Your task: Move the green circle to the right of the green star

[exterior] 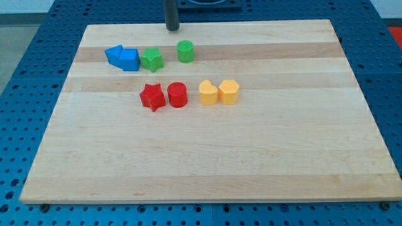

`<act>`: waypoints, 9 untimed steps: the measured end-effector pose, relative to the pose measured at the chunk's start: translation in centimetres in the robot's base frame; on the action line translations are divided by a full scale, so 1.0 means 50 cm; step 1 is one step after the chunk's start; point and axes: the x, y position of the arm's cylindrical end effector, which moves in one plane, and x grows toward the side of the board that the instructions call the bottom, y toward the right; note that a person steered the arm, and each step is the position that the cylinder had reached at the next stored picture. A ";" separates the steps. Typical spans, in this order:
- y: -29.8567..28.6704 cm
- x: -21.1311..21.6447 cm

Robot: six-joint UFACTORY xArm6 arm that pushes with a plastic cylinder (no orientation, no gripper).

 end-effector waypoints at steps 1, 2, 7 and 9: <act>-0.043 0.017; -0.038 0.043; 0.103 0.132; 0.115 0.178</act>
